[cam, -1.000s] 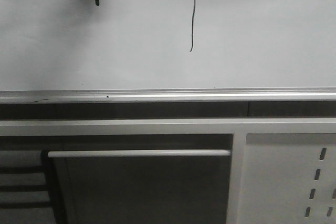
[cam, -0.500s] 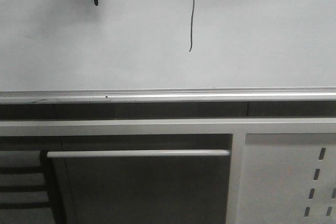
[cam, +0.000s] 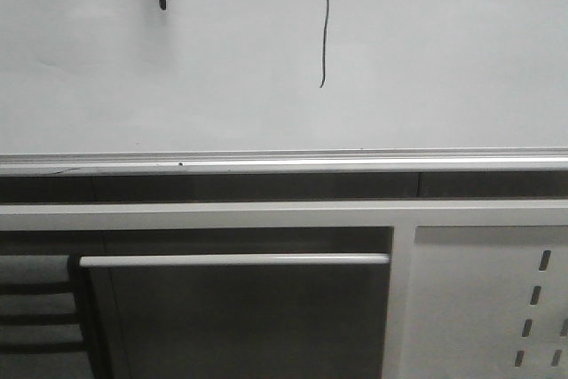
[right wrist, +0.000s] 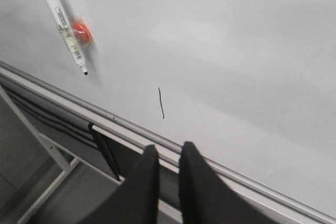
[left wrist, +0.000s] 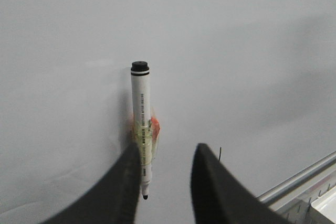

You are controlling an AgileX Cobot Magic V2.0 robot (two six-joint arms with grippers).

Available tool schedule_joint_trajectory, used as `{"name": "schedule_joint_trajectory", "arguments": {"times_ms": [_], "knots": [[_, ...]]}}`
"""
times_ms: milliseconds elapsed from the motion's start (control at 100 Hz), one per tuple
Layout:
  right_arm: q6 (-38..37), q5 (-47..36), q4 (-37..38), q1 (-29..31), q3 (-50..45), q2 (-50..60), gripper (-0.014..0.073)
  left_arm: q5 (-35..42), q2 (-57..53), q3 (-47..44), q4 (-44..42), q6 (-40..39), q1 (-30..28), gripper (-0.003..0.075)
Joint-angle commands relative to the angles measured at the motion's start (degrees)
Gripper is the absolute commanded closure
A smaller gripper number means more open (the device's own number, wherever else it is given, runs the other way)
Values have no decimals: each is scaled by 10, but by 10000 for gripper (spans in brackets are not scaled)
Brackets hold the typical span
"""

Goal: Write number 1 on whiteboard

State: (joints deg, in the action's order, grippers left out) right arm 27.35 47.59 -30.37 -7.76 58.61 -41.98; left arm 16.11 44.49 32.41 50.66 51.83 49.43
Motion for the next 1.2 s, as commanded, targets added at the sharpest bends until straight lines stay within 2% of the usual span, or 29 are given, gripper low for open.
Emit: {"name": "schedule_joint_trajectory", "arguments": {"times_ms": [0, 180, 280, 400, 510, 720, 1190], "knots": [[-3, -85, -11, 5, -37, 56, 660, -6, -48, -5, -8, 14, 0, 738], [-2, -196, -11, 5, -181, 192, 659, -90, -124, -46, 13, 15, 0, 741], [-2, -228, -15, 5, -265, 275, 659, -90, -170, -84, 22, 15, 0, 741], [-2, -229, -28, 5, -346, 382, 658, -85, -239, -139, 22, 15, 0, 741], [-2, -242, -29, 5, -399, 437, 658, -66, -306, -185, 29, 15, 0, 741], [-2, -254, -37, 5, -406, 418, 658, -60, -375, -215, 30, 15, 0, 741], [-2, -242, -37, 5, -406, 418, 658, -63, -377, -219, 30, 15, 0, 741]]}}
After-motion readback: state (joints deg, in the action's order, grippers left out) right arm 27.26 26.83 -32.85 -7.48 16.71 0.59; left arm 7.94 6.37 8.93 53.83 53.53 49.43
